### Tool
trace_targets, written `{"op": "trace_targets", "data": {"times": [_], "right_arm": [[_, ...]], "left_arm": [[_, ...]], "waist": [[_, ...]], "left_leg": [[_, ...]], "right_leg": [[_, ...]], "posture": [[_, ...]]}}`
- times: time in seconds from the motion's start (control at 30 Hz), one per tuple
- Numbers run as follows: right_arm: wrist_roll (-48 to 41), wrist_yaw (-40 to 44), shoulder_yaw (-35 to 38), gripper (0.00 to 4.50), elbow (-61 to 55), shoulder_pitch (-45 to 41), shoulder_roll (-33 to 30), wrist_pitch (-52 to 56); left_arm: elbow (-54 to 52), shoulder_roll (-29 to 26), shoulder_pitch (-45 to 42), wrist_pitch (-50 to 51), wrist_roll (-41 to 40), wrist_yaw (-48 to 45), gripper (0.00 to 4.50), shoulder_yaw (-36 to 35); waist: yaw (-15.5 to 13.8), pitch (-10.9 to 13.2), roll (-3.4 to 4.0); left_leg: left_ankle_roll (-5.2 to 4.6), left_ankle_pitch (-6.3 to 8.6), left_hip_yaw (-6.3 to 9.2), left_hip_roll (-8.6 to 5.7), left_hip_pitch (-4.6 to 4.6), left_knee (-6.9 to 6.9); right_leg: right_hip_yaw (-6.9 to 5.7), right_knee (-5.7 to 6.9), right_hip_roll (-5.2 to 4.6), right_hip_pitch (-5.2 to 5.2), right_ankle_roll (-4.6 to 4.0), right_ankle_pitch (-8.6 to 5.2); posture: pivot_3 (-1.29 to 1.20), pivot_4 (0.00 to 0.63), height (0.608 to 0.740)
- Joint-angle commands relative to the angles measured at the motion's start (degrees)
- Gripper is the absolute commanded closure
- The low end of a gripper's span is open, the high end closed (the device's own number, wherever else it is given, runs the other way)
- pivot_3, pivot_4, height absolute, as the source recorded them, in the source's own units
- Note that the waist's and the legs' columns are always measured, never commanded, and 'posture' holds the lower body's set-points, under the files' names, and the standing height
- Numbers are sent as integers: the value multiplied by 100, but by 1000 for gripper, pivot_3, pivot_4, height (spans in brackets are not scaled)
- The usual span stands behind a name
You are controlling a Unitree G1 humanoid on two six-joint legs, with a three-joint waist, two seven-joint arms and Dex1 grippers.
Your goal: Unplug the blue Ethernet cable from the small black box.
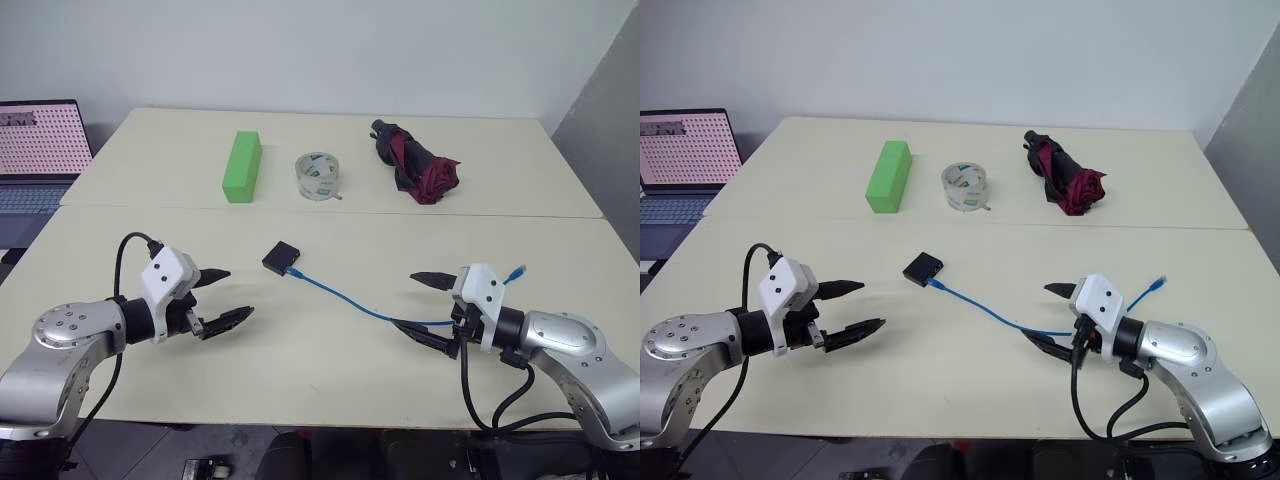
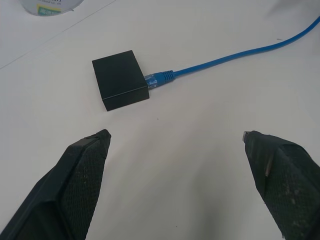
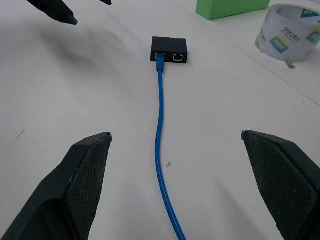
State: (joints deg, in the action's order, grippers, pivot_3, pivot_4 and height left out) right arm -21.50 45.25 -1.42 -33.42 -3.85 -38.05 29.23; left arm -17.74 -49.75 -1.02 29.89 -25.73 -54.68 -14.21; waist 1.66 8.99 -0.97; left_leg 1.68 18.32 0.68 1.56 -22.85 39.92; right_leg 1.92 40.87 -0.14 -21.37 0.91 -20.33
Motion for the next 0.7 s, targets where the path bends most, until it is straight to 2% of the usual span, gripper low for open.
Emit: {"op": "trace_targets", "data": {"times": [0.03, 0.5, 0.7], "right_arm": [[-33, 54, 14, 78, -85, -85, -47, -132], [76, 32, -171, 78, 9, -202, -9, -145], [298, -36, -565, 78, 255, -450, 193, -239]], "left_arm": [[-196, -22, -84, -73, -141, -86, 0, -52], [-84, -65, 52, -209, 13, -135, 0, 5], [-7, -111, 141, -312, 84, -221, 0, 0]], "waist": [[0, 0, 0], [1, 0, 0], [1, 0, 0]], "left_leg": [[0, 0, 0, 0, 0, 0], [0, 0, 0, 0, 0, 0], [0, 0, 0, 0, 1, 0]], "right_leg": [[0, 0, 0, 0, 0, 0], [0, 0, 0, 0, 0, 0], [0, 1, 0, -1, 0, 0]], "posture": [[0, 150, 740], [0, 150, 740], [0, 150, 740]]}}
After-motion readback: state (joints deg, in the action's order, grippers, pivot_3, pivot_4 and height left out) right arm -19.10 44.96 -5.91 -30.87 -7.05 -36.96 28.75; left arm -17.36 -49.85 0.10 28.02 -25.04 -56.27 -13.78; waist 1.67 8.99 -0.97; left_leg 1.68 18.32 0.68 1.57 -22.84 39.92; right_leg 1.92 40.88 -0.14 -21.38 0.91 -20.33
